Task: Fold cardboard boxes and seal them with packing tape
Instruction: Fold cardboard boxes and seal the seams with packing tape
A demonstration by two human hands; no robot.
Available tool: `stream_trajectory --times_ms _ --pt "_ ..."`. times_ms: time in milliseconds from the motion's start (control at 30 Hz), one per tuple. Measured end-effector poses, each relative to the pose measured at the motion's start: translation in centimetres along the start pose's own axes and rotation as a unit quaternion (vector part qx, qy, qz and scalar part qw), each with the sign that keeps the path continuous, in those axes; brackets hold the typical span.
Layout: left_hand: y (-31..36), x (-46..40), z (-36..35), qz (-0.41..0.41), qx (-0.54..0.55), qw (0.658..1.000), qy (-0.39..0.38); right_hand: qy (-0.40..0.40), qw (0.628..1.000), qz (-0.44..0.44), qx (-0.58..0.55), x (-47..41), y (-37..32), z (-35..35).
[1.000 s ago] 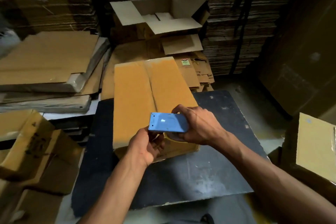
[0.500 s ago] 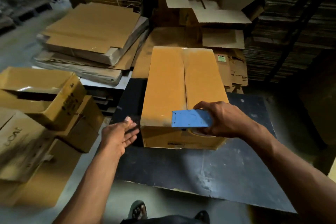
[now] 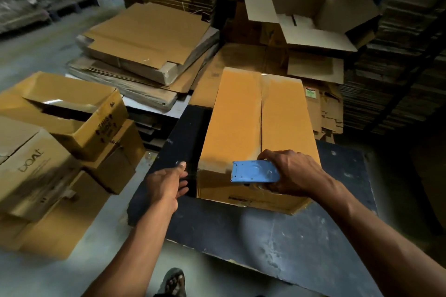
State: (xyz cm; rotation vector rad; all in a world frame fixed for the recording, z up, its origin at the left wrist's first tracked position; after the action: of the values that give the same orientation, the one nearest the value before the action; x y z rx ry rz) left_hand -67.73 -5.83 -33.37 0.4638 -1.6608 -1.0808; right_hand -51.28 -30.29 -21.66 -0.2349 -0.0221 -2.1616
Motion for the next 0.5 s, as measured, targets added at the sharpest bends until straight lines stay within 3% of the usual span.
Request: stream_trajectory --times_ms 267,500 --pt "-0.9 -1.8 -0.2 -0.001 -0.002 1.0 0.024 -0.025 0.999 -0.007 0.031 -1.7 -1.0 0.5" --pt "-3.2 -3.4 -0.4 0.083 -0.018 0.996 -0.025 -0.061 0.995 -0.009 0.074 -2.8 -1.9 0.3"
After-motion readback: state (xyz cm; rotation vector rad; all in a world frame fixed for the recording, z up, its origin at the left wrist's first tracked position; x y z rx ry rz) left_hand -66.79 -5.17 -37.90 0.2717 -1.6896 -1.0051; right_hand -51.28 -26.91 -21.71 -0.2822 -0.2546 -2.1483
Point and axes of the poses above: each hand's wrist, its own x-axis away from the middle knuckle, its own z-axis out of the back of the hand, y = z × x, the point moved 4 cm from there along -x, towards the middle knuckle, and after that the axes turned 1 degree about x, right-handed, at the moved point
